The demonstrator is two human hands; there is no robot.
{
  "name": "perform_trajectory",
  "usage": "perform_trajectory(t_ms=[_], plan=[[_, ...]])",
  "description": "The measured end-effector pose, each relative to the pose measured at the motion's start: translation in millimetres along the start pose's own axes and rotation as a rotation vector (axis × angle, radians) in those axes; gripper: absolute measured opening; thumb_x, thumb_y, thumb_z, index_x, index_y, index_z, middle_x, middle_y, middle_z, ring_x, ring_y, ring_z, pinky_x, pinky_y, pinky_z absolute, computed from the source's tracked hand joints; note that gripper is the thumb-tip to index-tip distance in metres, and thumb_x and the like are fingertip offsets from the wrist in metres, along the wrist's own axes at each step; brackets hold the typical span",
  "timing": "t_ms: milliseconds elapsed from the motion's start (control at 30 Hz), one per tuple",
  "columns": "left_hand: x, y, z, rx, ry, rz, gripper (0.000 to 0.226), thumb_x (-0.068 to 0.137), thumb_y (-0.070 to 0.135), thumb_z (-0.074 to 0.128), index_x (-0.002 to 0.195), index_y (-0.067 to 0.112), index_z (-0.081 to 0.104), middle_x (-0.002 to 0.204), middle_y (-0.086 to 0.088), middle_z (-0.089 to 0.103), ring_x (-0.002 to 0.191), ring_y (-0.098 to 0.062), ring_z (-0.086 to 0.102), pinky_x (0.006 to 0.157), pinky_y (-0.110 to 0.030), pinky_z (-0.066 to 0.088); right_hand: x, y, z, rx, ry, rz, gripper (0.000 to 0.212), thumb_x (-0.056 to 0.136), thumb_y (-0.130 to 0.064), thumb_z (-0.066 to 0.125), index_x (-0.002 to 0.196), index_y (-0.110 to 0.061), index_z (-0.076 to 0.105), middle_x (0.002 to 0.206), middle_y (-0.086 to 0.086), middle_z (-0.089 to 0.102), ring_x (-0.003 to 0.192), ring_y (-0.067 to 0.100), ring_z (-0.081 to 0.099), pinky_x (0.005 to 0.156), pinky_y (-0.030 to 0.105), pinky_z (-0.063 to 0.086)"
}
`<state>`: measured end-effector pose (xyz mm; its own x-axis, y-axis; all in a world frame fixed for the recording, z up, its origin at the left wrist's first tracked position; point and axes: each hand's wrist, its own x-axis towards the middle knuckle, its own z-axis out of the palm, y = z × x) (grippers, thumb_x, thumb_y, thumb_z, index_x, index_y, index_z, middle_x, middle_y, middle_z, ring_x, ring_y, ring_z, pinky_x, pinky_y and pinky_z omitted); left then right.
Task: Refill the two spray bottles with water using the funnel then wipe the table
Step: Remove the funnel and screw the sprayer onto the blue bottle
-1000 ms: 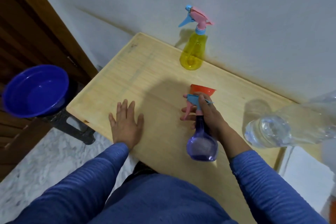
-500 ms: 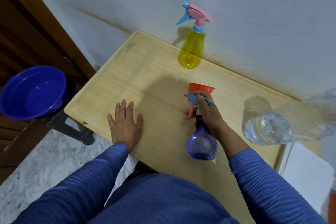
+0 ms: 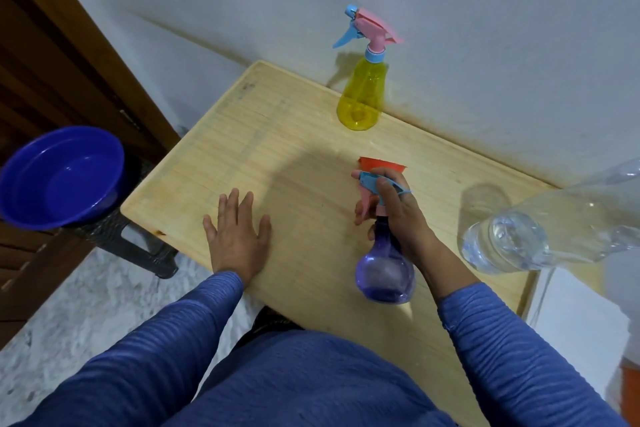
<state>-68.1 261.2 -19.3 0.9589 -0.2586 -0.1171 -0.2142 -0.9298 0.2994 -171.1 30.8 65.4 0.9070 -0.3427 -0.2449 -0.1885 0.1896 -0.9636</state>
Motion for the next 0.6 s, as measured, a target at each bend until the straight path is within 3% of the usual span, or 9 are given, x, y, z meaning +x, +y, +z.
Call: perform_trajectory(t_ms=[200,300,367,433,600], plan=[[0.4,0.7,1.8,-0.026,0.005,0.031,0.055,0.098,0.043,0.033,0.146,0.017,0.026,0.159,-0.003,0.013,0.147,-0.019,0.000,0.116,-0.052,-0.005,-10.0,-17.4,-1.0,-0.099,0.027,-0.221,0.024,0.100,-0.021,0.035,0.120,-0.025,0.047,0.130,0.006,0.058,0.099,0.023,0.066,0.067,0.027,0.054],[-4.7,16.1,2.6,-0.249,0.049,0.258,0.055,0.095,0.042,0.041,0.142,0.013,0.035,0.155,-0.003,0.026,0.145,-0.014,0.008,0.116,-0.051,0.001,-17.3,-24.6,-1.5,-0.227,0.078,-0.291,0.025,0.099,-0.010,0.040,0.120,-0.017,0.051,0.117,-0.014,0.061,0.094,-0.001,0.062,0.076,0.017,0.050],[-11.0,35.9,2.5,-0.426,-0.025,0.446,0.059,0.091,0.048,0.038,0.141,0.016,0.037,0.153,-0.001,0.029,0.143,-0.007,0.011,0.116,-0.042,0.011,-21.4,-26.4,-1.9,-0.266,0.113,-0.275,0.026,0.096,-0.015,0.047,0.119,-0.025,0.052,0.105,-0.019,0.060,0.085,-0.010,0.059,0.076,0.013,0.048],[-15.9,55.6,3.6,-0.544,-0.138,0.616,0.058,0.090,0.046,0.042,0.141,0.019,0.036,0.151,0.000,0.031,0.142,-0.010,0.021,0.115,-0.035,0.022,-27.2,-25.5,-1.2,-0.265,0.113,-0.266,0.032,0.089,-0.023,0.052,0.121,-0.028,0.050,0.103,-0.011,0.060,0.081,-0.011,0.058,0.076,0.010,0.047],[-26.2,87.1,5.1,-0.679,-0.385,0.790,0.057,0.090,0.038,0.052,0.140,0.021,0.032,0.140,0.006,0.040,0.127,-0.001,0.041,0.105,-0.018,0.035,-44.6,-12.6,-0.2,-0.260,0.150,-0.271,0.055,0.087,-0.012,0.062,0.127,-0.042,0.039,0.116,-0.017,0.060,0.102,-0.012,0.056,0.087,0.011,0.044]])
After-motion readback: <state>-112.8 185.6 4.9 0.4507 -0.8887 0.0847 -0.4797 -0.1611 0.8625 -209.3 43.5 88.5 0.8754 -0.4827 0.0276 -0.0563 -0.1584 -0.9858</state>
